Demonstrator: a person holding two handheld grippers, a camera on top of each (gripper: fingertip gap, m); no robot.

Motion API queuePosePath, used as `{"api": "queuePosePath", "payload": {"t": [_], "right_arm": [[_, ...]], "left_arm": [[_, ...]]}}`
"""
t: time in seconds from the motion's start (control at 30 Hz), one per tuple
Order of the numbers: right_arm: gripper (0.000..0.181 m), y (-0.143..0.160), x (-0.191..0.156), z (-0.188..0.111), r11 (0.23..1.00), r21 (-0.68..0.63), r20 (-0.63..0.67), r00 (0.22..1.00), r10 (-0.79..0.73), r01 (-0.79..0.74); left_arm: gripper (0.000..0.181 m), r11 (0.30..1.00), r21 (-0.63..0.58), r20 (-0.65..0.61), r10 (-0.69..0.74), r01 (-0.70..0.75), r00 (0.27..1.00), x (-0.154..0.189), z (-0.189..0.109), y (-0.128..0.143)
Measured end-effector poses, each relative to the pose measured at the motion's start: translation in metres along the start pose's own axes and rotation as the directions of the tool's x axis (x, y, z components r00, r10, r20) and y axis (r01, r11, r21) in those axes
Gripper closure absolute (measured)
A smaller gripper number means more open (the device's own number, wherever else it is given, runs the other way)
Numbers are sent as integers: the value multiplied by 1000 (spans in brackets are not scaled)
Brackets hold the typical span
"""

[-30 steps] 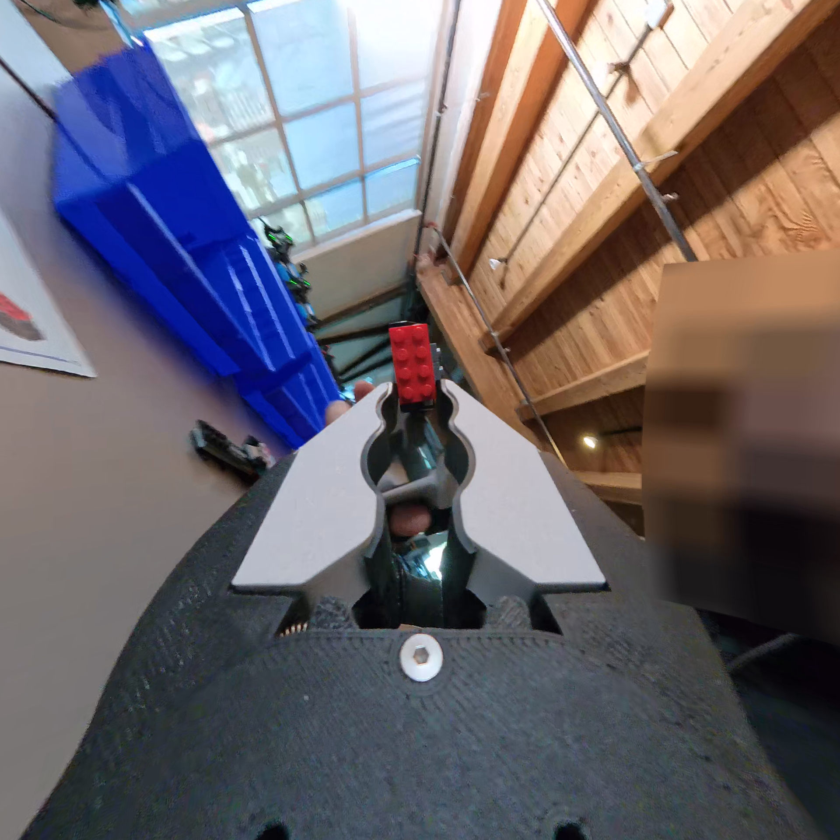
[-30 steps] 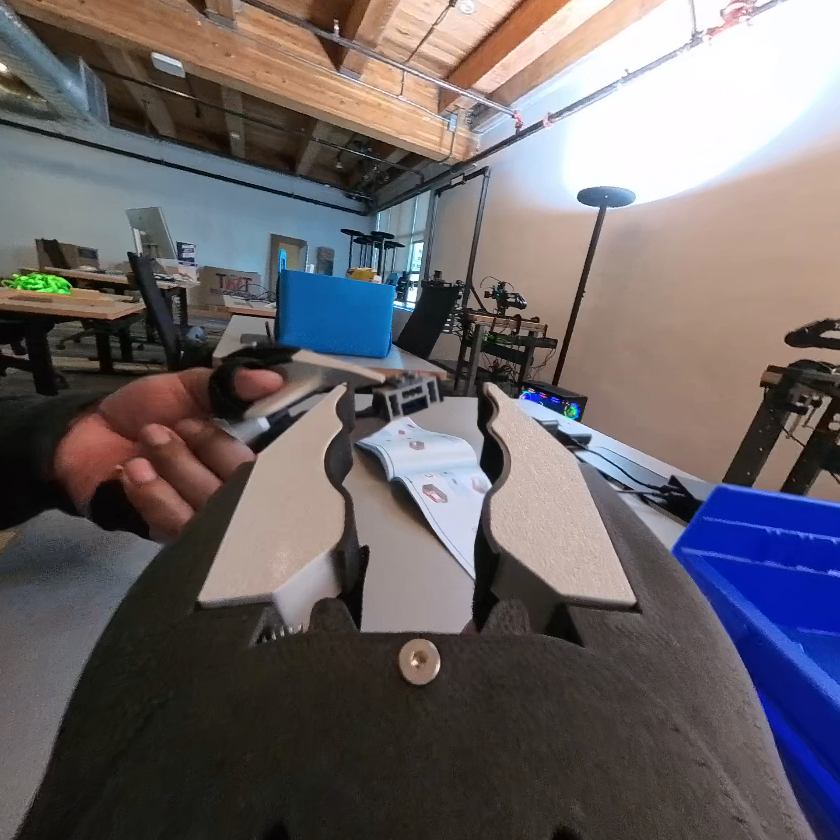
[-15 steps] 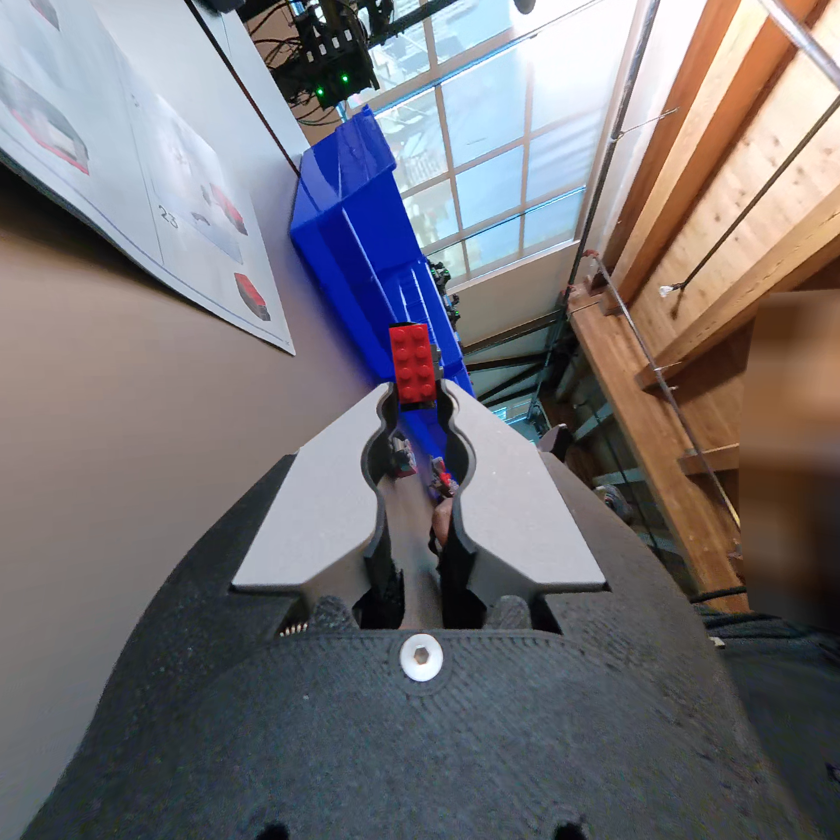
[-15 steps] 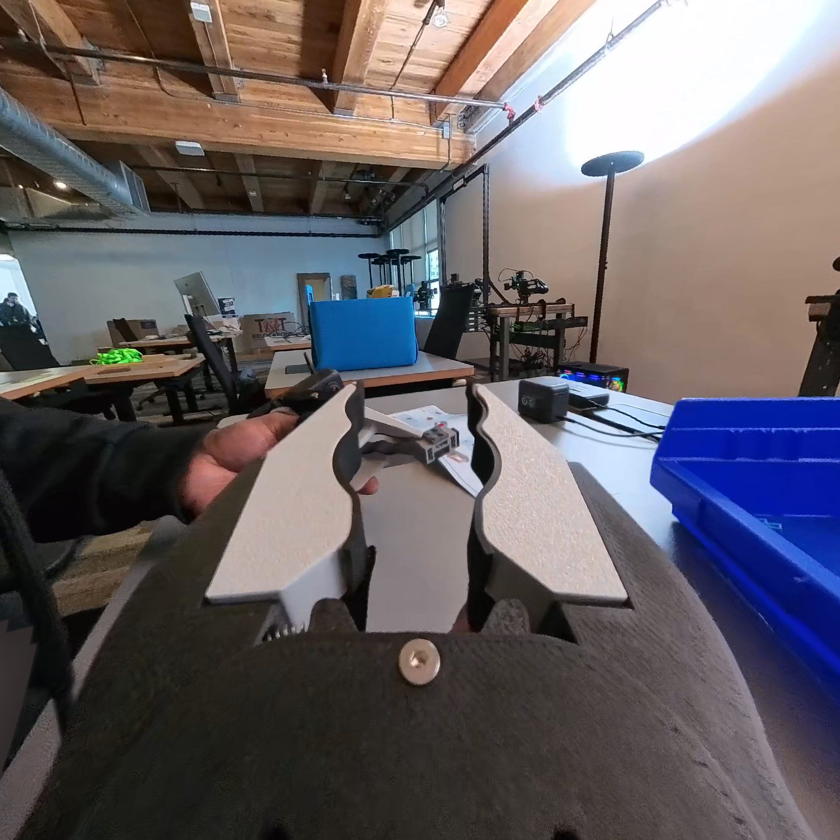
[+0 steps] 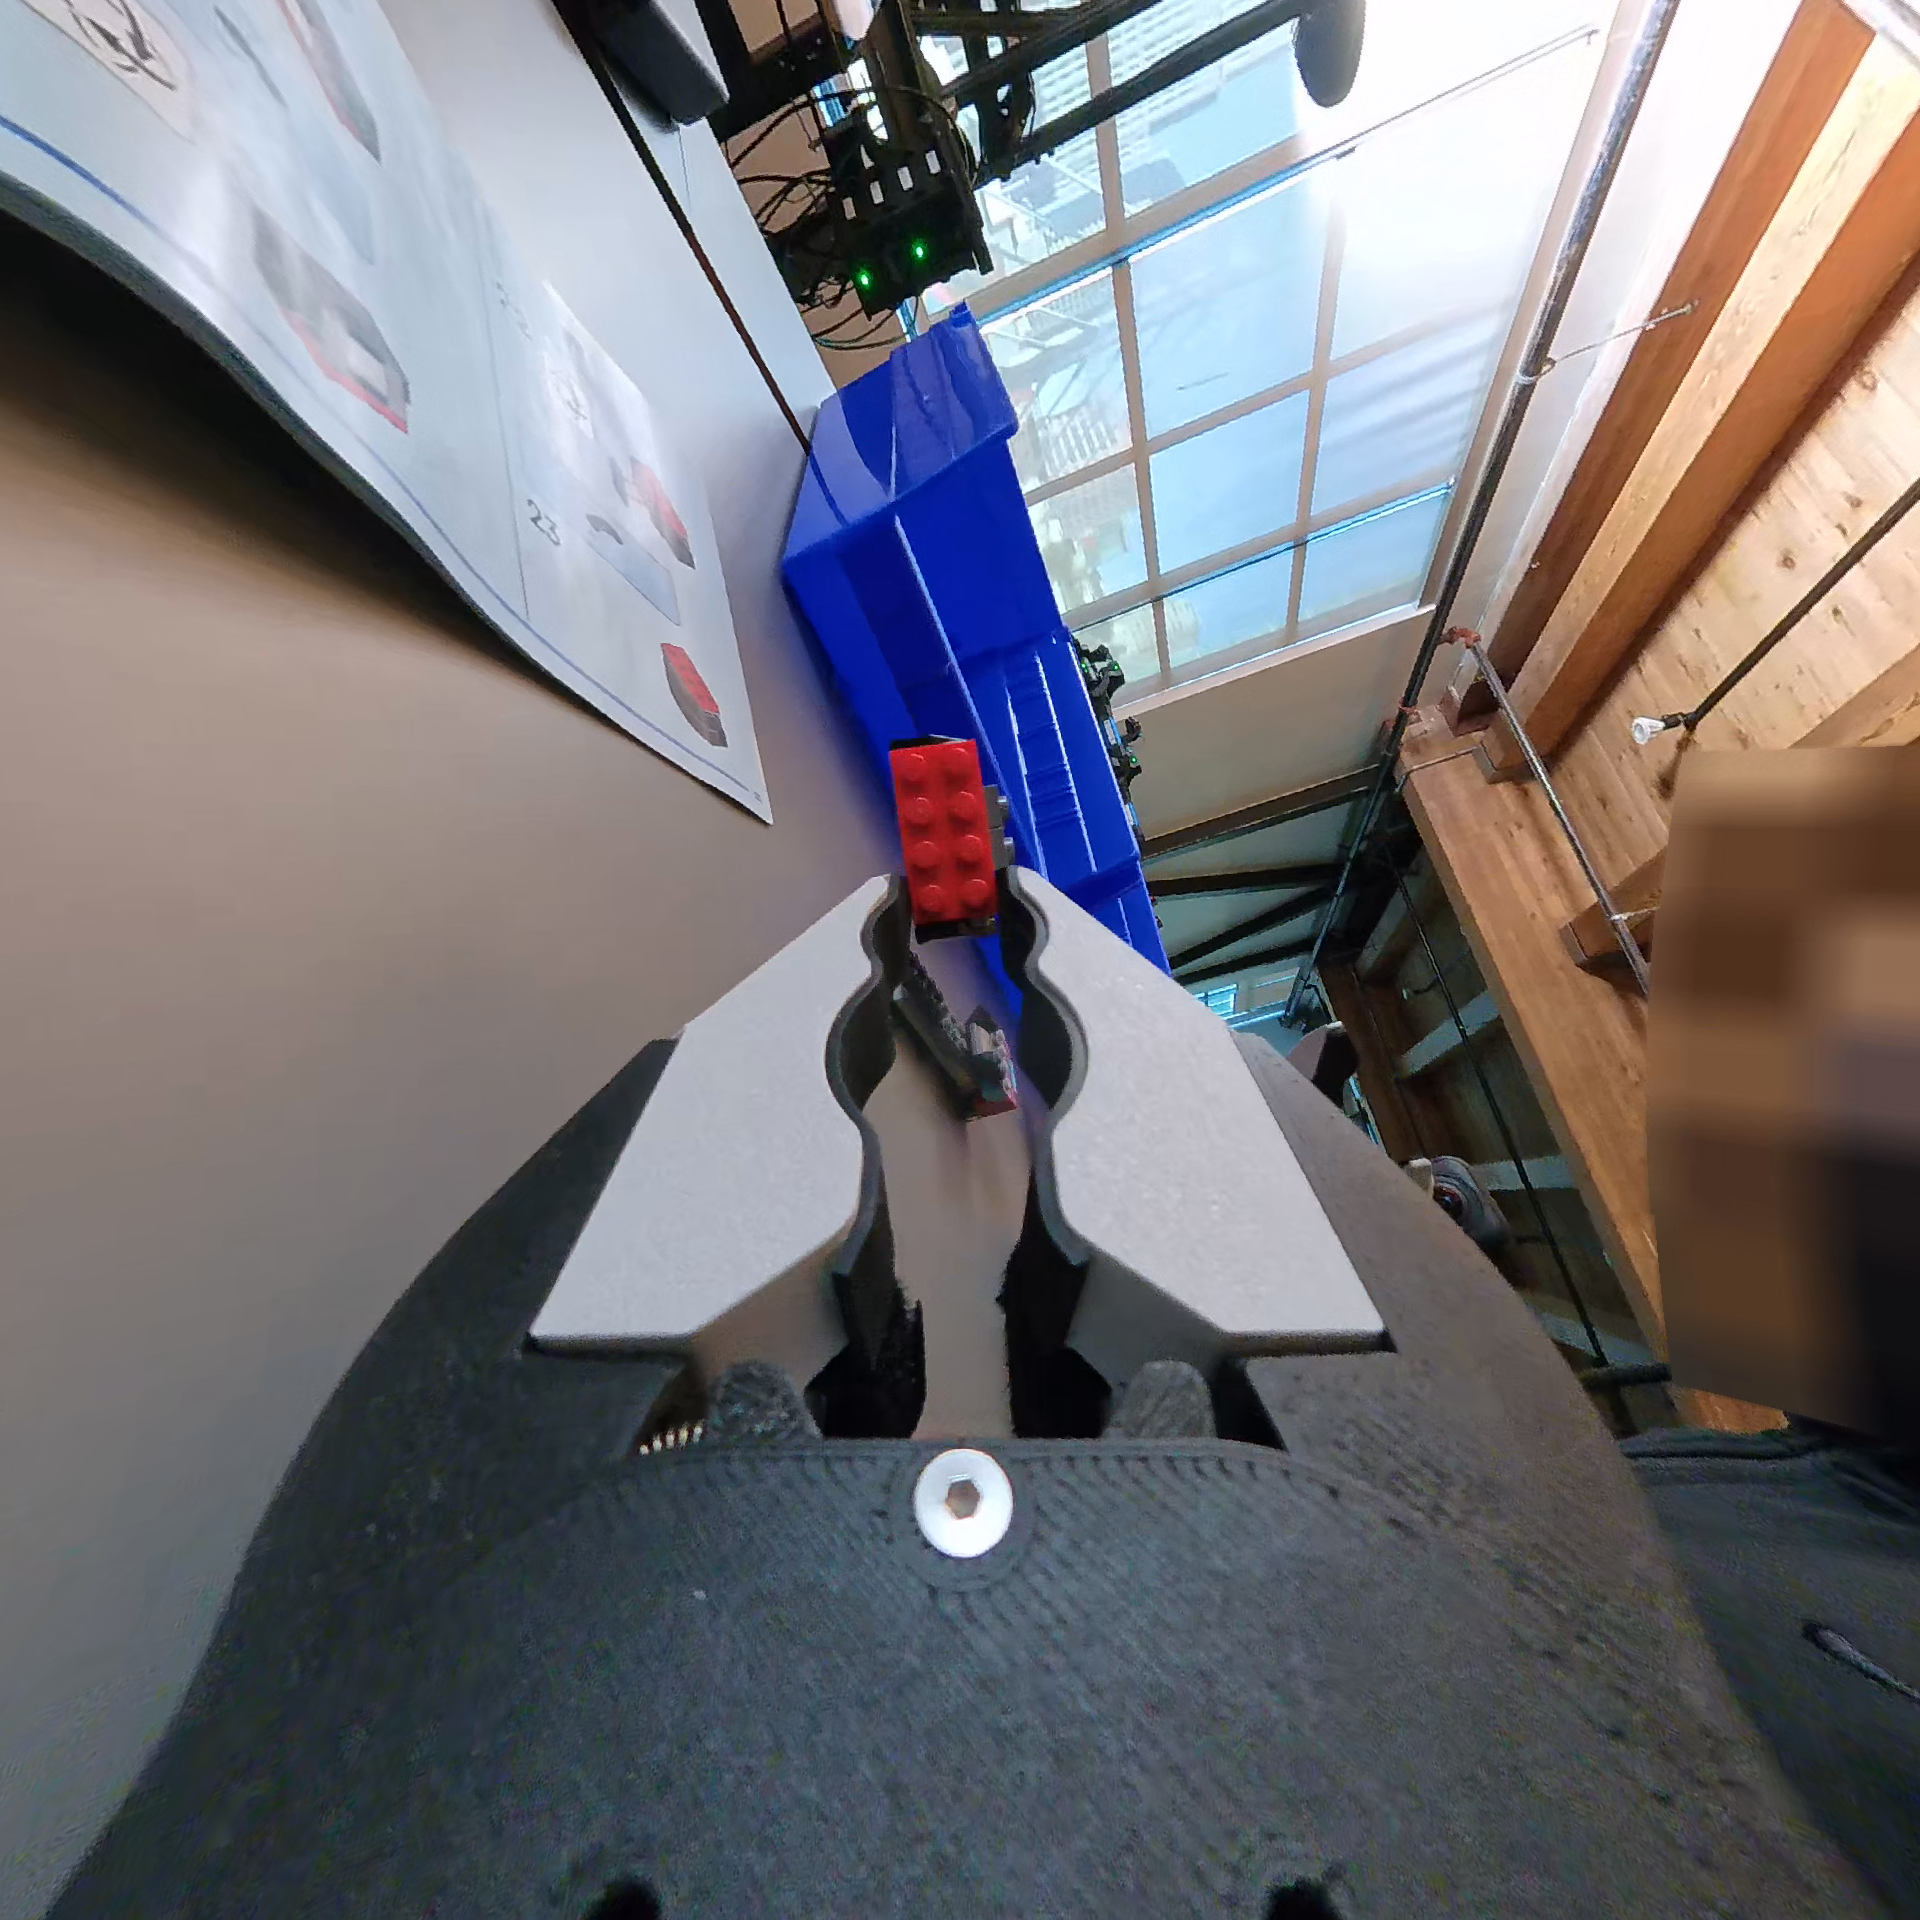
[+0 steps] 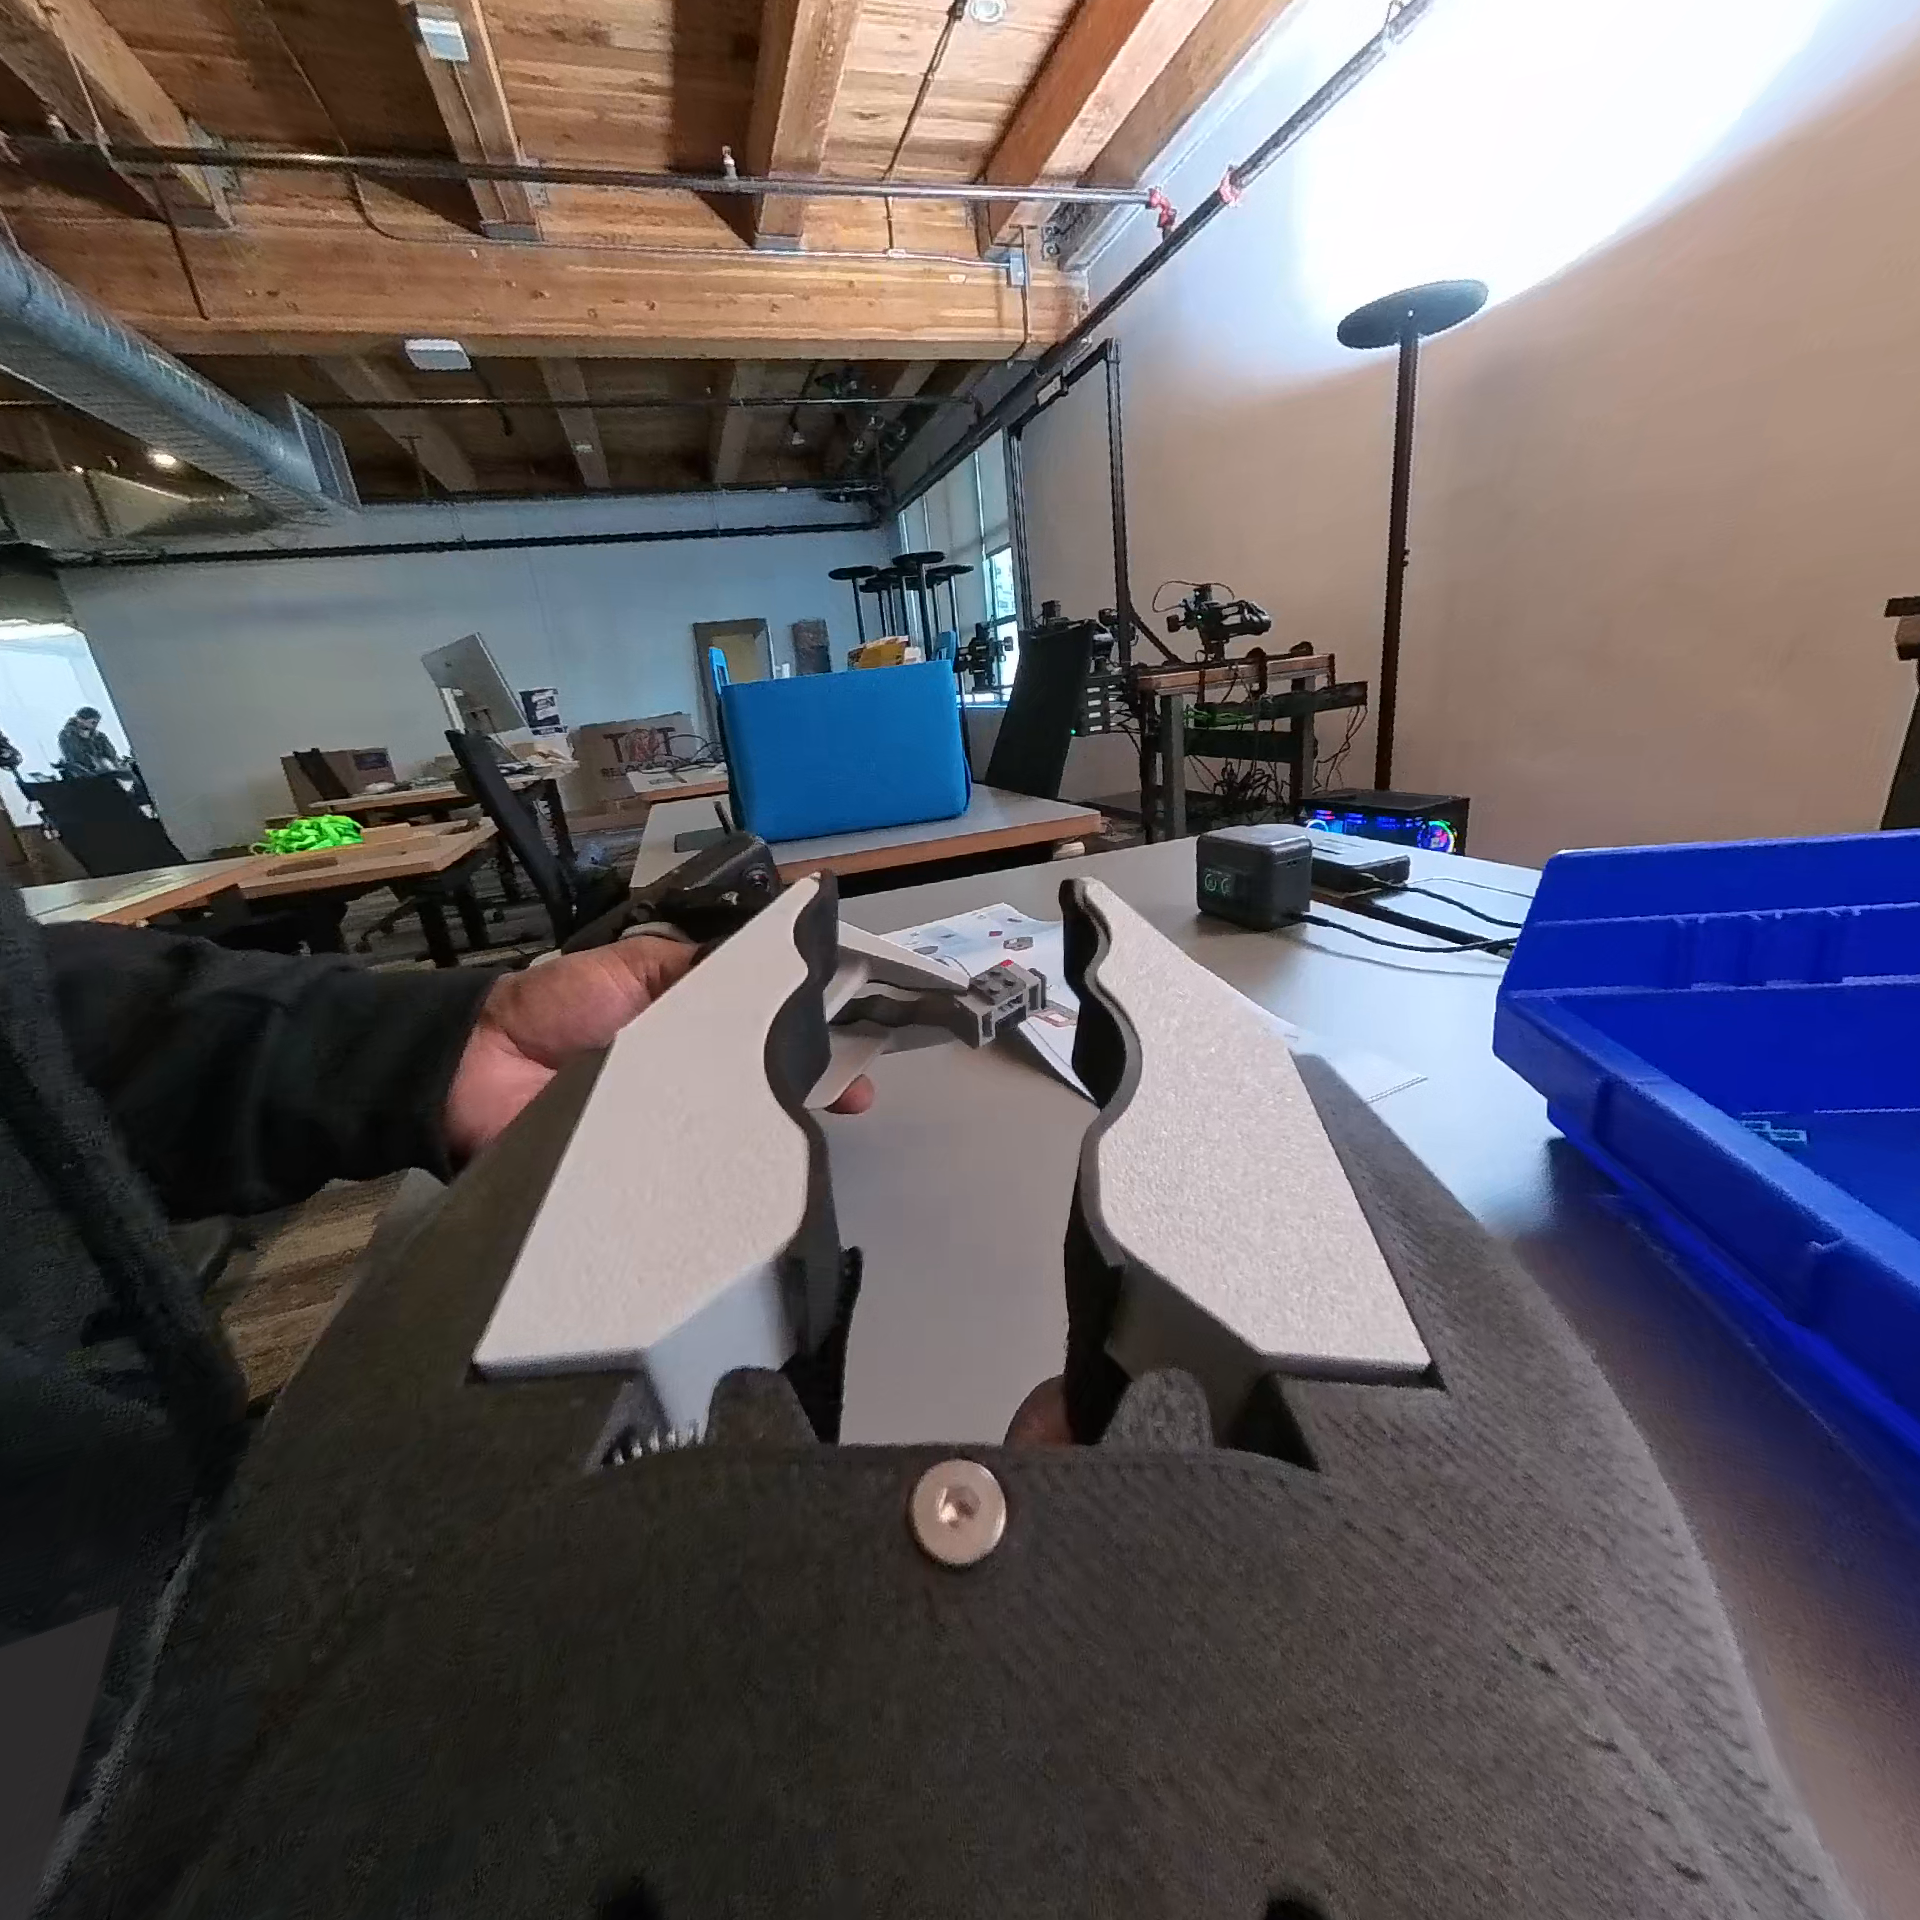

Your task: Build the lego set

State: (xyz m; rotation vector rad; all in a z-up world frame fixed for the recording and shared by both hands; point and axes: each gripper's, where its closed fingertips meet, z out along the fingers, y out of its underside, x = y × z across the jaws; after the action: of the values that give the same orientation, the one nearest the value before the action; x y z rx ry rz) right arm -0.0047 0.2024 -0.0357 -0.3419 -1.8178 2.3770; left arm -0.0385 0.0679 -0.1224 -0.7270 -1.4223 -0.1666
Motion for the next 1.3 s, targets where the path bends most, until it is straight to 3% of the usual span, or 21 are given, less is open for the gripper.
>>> {"api": "queuePosePath", "payload": {"t": [0.33, 0.73, 1.3], "right_arm": [[139, 5, 0, 1, 1000, -16, 12, 1000, 23, -22], [139, 21, 7, 8, 979, -84, 37, 981, 192, -188], [139, 29, 4, 10, 970, -139, 40, 977, 209, -202]], "left_arm": [[165, 1000, -29, 18, -4, 5, 1000, -4, 8, 2], [165, 998, -58, 70, -18, 22, 997, -12, 12, 6], [165, 997, -80, 93, -15, 22, 996, -15, 16, 10]]}}
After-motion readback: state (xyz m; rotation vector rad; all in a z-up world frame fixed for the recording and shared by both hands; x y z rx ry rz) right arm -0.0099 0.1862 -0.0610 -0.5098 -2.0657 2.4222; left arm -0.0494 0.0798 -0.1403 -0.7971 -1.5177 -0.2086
